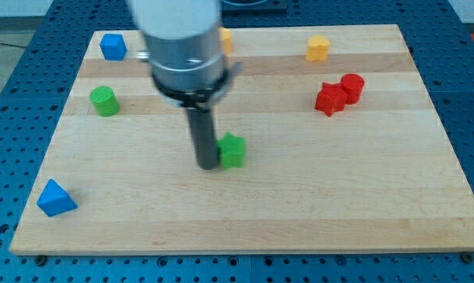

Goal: Locate the green circle at the center of the board

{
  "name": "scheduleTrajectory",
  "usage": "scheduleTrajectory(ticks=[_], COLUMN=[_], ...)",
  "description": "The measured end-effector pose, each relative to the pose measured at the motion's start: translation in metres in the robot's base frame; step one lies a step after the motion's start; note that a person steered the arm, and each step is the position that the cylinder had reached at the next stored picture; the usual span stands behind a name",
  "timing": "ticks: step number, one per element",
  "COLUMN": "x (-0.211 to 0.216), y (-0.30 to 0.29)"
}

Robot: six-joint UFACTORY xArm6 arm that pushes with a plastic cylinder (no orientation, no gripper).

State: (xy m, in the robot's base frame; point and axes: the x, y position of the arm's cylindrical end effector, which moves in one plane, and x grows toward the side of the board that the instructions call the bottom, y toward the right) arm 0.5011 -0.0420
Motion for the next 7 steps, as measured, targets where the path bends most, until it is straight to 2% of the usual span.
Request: scheduleTrajectory(ticks=[1,2,3,4,5,6,7], x=[-0.021,-0.02,-0.047,-0.045,-0.058,-0.098,-0.079], y=[0.063,0.117,0.146,0.151,0.009,-0.12,-0.169])
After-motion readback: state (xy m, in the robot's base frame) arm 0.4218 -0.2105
